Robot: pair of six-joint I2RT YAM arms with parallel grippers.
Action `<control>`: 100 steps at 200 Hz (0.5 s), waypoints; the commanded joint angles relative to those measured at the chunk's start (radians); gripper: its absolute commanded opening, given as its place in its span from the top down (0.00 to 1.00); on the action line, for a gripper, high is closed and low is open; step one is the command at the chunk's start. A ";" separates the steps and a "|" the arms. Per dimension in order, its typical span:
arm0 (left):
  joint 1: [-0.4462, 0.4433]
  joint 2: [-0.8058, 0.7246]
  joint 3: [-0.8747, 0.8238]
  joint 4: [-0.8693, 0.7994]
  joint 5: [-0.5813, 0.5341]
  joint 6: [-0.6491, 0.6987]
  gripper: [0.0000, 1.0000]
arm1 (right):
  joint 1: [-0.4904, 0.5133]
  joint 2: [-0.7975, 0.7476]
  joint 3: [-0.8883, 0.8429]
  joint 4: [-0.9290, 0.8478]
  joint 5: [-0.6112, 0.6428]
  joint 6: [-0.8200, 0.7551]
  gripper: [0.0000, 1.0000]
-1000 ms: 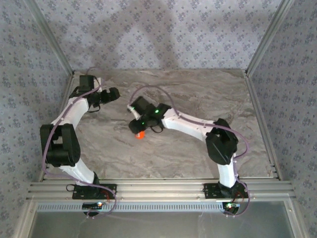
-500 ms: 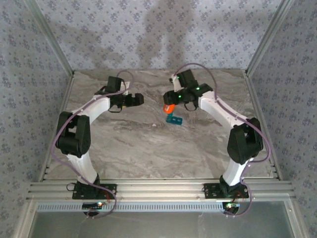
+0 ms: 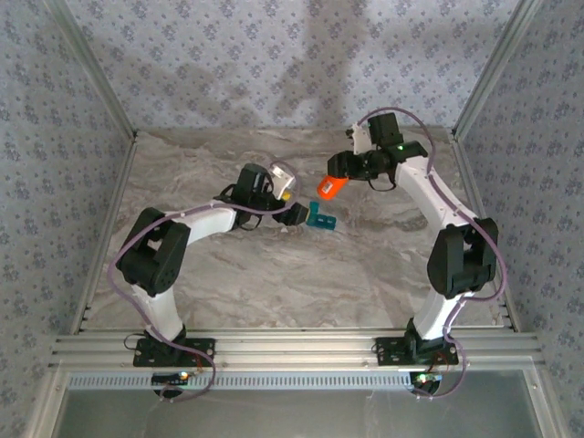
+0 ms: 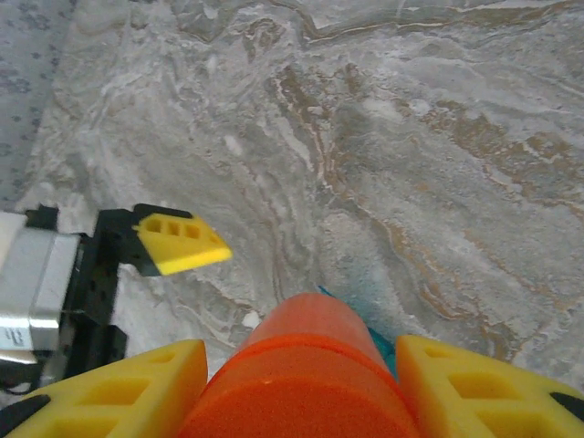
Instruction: Sort the pills into containers
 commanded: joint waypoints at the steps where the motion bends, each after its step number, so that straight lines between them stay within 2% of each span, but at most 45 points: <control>1: -0.004 -0.031 -0.014 0.192 0.078 0.069 0.09 | -0.018 -0.014 0.000 0.019 -0.128 0.047 0.59; 58: -0.009 -0.084 -0.076 0.322 0.136 0.105 0.10 | -0.009 0.006 -0.030 0.132 -0.225 0.124 0.59; 100: -0.016 -0.104 -0.072 0.346 0.181 0.106 0.10 | 0.036 0.017 -0.017 0.139 -0.231 0.153 0.59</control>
